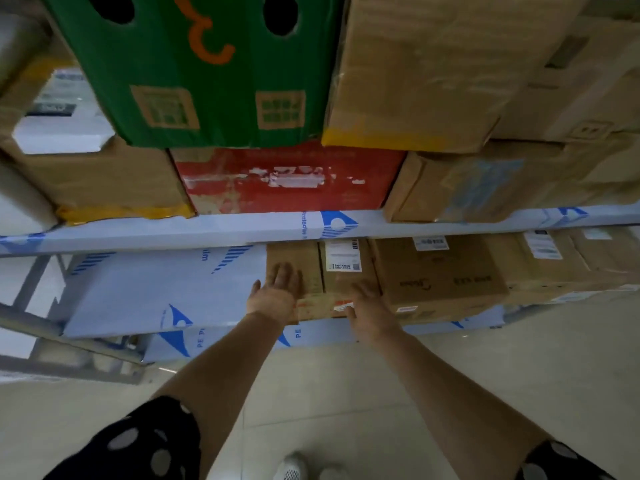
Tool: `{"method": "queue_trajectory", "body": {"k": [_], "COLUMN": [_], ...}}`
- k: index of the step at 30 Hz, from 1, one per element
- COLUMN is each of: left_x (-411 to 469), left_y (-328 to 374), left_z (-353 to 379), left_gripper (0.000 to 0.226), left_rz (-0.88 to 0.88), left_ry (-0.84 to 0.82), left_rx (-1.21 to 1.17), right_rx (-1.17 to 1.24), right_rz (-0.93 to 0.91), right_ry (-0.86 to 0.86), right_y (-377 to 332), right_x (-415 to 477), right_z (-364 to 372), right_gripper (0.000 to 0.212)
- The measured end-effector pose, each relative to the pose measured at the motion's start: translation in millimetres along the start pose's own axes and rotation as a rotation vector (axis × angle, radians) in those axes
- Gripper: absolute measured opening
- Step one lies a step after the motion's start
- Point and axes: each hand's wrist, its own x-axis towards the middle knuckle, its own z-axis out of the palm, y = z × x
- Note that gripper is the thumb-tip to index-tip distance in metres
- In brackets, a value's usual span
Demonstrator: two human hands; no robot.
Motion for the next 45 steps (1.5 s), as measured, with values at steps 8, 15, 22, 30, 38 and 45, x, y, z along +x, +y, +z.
{"method": "queue_trajectory", "body": {"k": [8, 15, 22, 30, 38, 45], "left_x": [12, -2, 4, -34, -42, -107], "left_y": [-27, -68, -53, -69, -70, -70], "left_z": [8, 18, 20, 58, 63, 51], "left_gripper": [0.074, 0.072, 0.064, 0.047, 0.04, 0.043], "left_rz": [0.031, -0.057, -0.461, -0.556, -0.631, -0.609], "left_ry": [-0.048, 0.158, 0.156, 0.011, 0.105, 0.112], "left_rx": [0.048, -0.357, -0.666, -0.842, -1.238, -1.223], "right_rx": [-0.032, 0.28, 0.398, 0.397, 0.518, 0.469], "right_rz": [0.026, 0.184, 0.282, 0.279, 0.315, 0.228], "right_ry": [0.002, 0.128, 0.041, -0.157, -0.099, -0.108], "right_y": [7, -13, -15, -12, -23, -46], "right_x": [26, 34, 31, 1, -3, -58], "right_z": [24, 27, 22, 45, 46, 27], "right_gripper": [0.061, 0.055, 0.04, 0.037, 0.03, 0.025]}}
